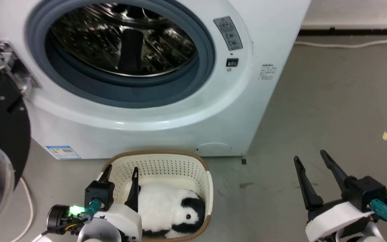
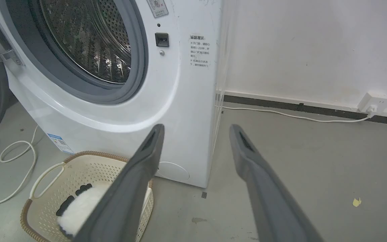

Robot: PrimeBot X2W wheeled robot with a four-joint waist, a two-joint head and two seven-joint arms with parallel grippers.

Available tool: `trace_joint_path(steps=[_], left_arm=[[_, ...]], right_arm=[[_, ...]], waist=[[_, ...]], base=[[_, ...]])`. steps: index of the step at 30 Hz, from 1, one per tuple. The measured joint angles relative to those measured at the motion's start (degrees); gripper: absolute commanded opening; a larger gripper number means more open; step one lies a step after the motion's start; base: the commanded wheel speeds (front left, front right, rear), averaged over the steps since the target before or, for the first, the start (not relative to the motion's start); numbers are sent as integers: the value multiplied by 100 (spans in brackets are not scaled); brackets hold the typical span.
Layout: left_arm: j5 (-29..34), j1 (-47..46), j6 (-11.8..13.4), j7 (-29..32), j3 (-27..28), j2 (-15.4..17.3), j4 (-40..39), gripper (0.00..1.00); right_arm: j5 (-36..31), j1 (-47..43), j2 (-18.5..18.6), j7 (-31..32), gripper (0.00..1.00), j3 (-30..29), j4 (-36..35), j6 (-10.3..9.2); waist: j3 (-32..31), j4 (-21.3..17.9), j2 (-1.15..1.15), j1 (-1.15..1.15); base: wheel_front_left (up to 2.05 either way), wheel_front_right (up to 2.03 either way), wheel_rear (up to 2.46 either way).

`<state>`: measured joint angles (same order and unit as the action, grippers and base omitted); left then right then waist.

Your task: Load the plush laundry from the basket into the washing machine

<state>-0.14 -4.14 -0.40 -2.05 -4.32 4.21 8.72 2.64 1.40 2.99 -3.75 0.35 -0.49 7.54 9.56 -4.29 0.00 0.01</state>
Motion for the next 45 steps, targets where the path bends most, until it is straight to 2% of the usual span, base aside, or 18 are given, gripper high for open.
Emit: trace_joint_path(steps=[10, 18, 22, 34, 45], left_arm=[[-103, -382, -79, 129, -57, 123, 600, 100], [-211, -693, -182, 155, -93, 323, 1169, 100], [-269, -808, -279, 364, -255, 446, 1573, 100], [-530, -1373, -331, 382, -259, 788, 2388, 100], [-510, -2095, -391, 671, -615, 1089, 3041, 100]], right_arm=[[193, 185, 0, -115, 100, 90, -27, 0], [323, 314, 0, -220, 100, 177, -52, 0], [397, 392, 0, -260, 100, 223, -57, 0], [602, 566, 0, -402, 100, 334, -131, 0], [789, 798, 0, -546, 100, 404, -252, 0]], waist=[[468, -240, 0, 0], [847, -449, 0, 0], [1035, -553, 0, 0], [1633, -832, 0, 0], [2261, -1015, 0, 0]], base=[[0, 0, 0], [0, 0, 0], [0, 0, 0], [0, 0, 0], [0, 0, 0]])
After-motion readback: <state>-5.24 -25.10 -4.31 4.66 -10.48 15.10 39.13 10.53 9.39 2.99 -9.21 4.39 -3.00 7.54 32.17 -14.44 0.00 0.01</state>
